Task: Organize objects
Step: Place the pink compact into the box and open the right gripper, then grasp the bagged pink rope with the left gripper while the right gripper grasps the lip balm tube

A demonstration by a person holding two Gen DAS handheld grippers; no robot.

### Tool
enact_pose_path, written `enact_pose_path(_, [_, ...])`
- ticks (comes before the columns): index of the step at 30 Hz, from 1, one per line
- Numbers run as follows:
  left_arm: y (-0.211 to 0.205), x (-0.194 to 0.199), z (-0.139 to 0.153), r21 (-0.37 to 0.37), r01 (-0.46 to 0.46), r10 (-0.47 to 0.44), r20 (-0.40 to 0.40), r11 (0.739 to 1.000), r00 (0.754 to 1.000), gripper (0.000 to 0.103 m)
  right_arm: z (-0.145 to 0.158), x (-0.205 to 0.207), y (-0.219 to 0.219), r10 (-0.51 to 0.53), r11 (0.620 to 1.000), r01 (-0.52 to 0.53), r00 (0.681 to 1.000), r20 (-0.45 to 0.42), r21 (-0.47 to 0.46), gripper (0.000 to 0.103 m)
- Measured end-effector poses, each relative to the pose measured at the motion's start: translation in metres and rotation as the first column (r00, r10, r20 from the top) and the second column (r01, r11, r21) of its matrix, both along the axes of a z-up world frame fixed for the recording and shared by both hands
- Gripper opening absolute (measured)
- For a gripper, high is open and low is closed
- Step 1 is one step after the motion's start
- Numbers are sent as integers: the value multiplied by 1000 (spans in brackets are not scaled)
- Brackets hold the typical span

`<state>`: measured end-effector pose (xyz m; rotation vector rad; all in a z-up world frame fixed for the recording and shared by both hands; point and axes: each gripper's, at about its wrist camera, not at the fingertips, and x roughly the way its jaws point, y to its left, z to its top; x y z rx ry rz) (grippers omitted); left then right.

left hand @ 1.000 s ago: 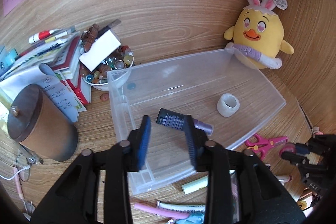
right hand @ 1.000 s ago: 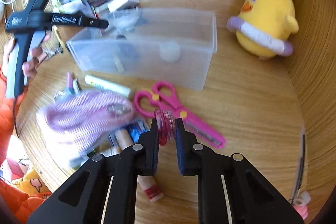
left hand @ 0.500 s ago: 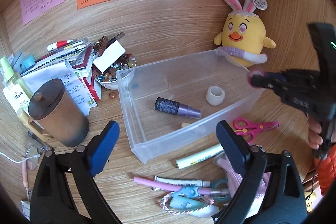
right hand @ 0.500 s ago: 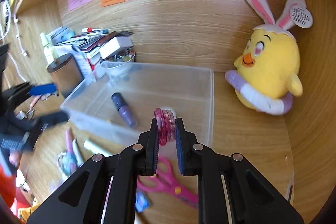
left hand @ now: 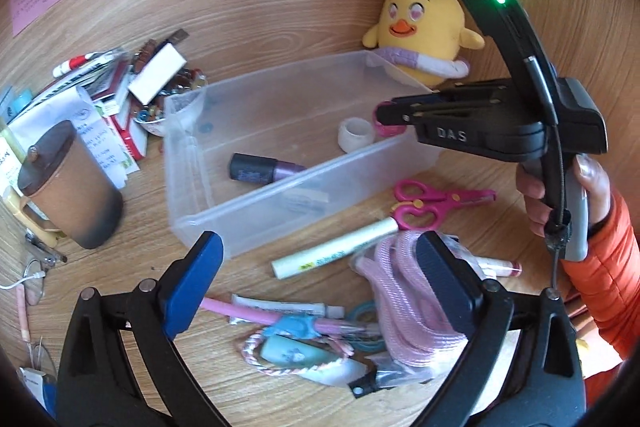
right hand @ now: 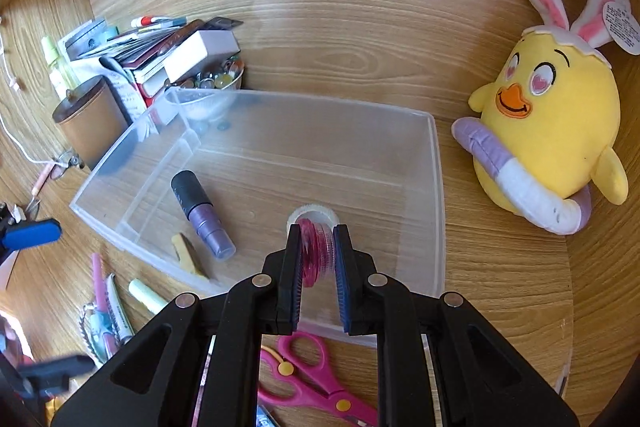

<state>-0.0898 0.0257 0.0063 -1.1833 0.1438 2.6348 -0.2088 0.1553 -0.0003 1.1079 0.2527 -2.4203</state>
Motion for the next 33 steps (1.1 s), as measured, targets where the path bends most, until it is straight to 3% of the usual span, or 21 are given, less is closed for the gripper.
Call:
enact_pose_path(6, [33, 5, -6, -27, 77, -76, 31, 997, 997, 98, 6, 14, 9, 7, 1000, -7, 1000, -27, -10, 35])
enact_pose_path(16, [64, 8, -25, -72, 135, -127, 108, 988, 986, 98, 13, 68, 55, 6, 998, -10, 998, -69, -60, 37])
enact_pose_path(25, [46, 10, -34, -66, 91, -79, 159, 994, 984, 101, -17, 124, 80, 73, 997, -73, 997, -15, -36, 37])
enact_pose_path(33, [51, 3, -51, -89, 118, -97, 213, 989, 972, 102, -40, 141, 72, 137, 991, -136, 990, 32, -17, 37])
